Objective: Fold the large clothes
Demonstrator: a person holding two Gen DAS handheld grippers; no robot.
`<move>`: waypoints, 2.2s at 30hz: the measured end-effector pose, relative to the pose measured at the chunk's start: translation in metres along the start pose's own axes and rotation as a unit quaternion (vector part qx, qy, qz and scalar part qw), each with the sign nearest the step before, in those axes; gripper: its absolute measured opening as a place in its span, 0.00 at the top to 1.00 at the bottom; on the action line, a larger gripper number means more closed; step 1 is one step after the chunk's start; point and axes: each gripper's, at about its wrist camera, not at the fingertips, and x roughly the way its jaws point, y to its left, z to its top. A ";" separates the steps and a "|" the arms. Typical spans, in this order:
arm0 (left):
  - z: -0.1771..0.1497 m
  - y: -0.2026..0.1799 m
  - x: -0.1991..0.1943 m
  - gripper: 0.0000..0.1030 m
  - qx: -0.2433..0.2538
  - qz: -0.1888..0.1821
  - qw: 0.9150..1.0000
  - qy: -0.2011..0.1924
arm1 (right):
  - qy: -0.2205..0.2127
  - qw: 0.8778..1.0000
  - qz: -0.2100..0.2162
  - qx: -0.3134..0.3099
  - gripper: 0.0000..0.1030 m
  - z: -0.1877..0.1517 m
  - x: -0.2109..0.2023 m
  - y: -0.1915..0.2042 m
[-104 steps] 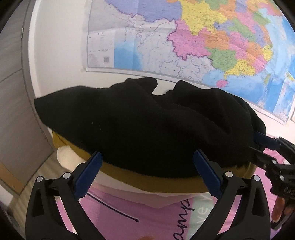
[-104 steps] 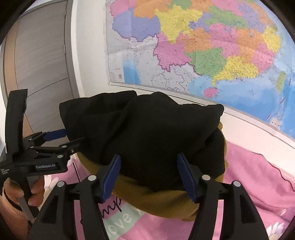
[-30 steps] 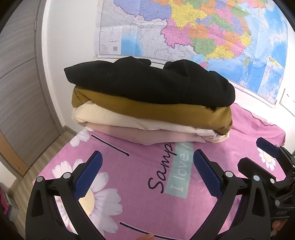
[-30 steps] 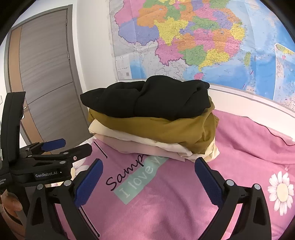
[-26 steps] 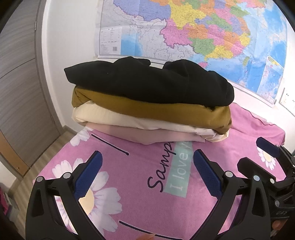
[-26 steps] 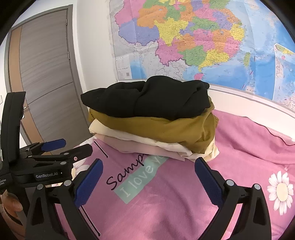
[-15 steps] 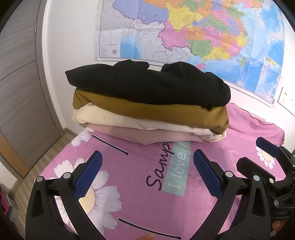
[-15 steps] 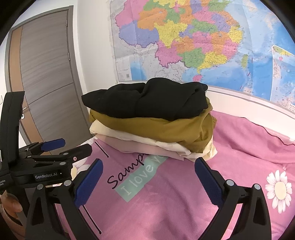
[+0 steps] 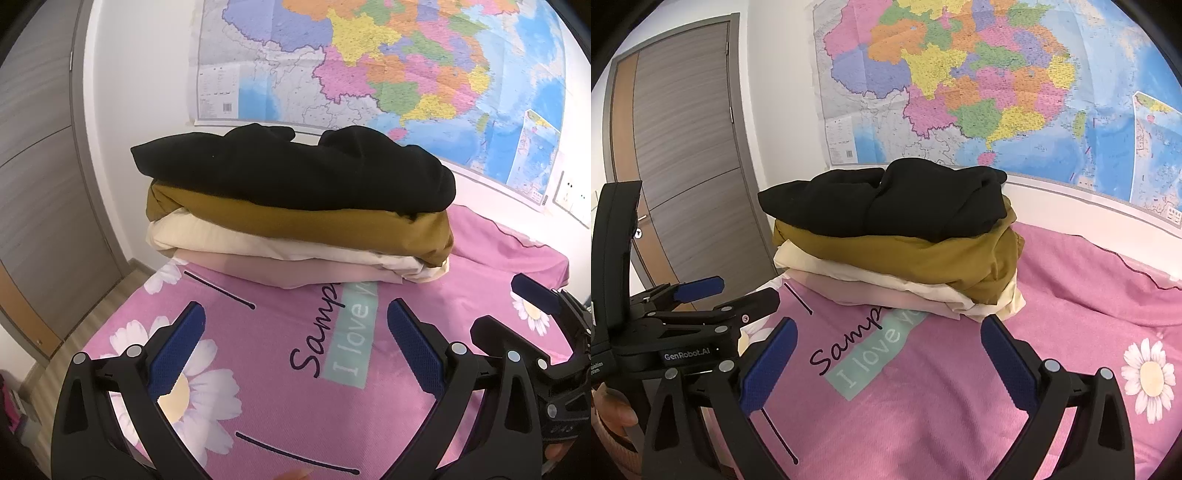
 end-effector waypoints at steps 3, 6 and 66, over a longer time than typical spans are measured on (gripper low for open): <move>-0.001 -0.001 -0.001 0.05 0.001 0.000 1.000 0.000 | 0.000 1.000 -0.002 0.003 0.06 -0.001 0.000 -0.001; -0.001 -0.003 -0.002 0.05 0.002 0.001 1.000 -0.001 | 0.000 1.000 -0.002 0.006 0.06 -0.001 -0.001 -0.001; -0.103 -0.266 0.092 0.04 0.154 -0.107 0.971 0.147 | 0.159 0.908 -0.324 0.212 0.05 -0.158 -0.099 -0.234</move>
